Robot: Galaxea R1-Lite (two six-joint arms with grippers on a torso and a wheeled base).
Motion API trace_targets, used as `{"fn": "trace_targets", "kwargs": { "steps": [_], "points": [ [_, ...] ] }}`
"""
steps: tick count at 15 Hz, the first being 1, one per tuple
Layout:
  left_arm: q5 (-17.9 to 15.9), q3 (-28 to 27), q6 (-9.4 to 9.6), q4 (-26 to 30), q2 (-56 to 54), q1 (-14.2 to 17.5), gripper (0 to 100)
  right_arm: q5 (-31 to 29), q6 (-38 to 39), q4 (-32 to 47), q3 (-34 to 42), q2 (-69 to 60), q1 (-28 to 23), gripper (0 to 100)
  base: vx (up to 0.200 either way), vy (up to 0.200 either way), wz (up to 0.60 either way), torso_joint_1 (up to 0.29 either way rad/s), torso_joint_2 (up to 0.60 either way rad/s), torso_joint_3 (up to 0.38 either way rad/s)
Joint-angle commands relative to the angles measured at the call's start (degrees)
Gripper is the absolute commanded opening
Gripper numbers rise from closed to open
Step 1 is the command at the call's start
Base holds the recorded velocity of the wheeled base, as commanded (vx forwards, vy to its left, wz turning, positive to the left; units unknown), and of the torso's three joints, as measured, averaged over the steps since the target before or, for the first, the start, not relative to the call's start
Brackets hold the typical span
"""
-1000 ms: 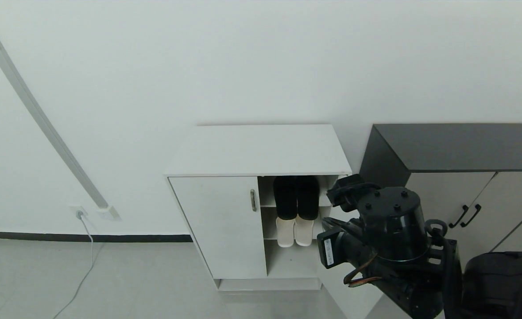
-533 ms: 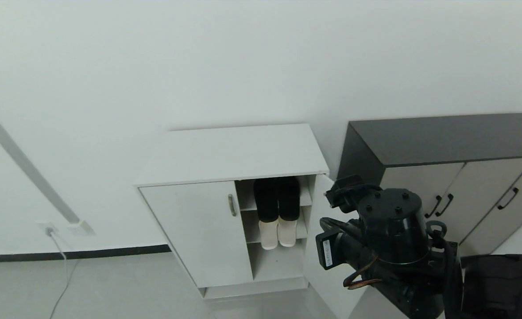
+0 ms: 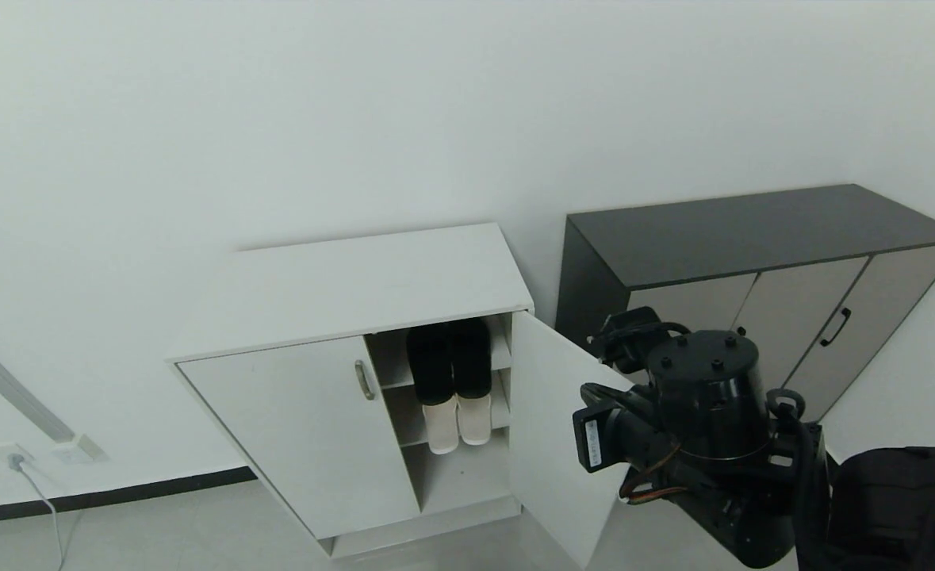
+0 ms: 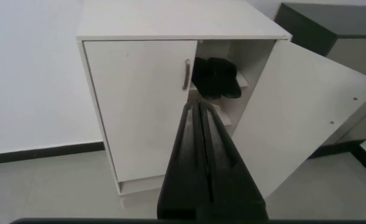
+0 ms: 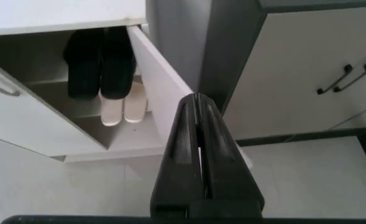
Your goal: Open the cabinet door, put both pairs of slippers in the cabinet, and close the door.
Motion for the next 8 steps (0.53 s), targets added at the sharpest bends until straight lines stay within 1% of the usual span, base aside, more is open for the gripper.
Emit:
{"fn": "trace_targets", "kwargs": {
  "steps": [1,5,8],
  "points": [
    [-0.1,0.0,0.1,0.0,0.0,0.0,0,0.0,-0.1,0.0,-0.1,0.1,-0.3,0,0.0,0.0,0.0,0.0,0.0,0.0],
    [-0.1,0.0,0.1,0.0,0.0,0.0,0,0.0,-0.1,-0.4,-0.2,0.1,-0.4,0,0.0,0.0,0.0,0.0,0.0,0.0],
    [0.0,0.0,0.1,0.0,0.0,0.0,0,0.0,-0.1,-0.4,-0.3,0.1,-0.6,0,-0.2,0.0,0.0,0.009,0.0,0.001]
  ]
}}
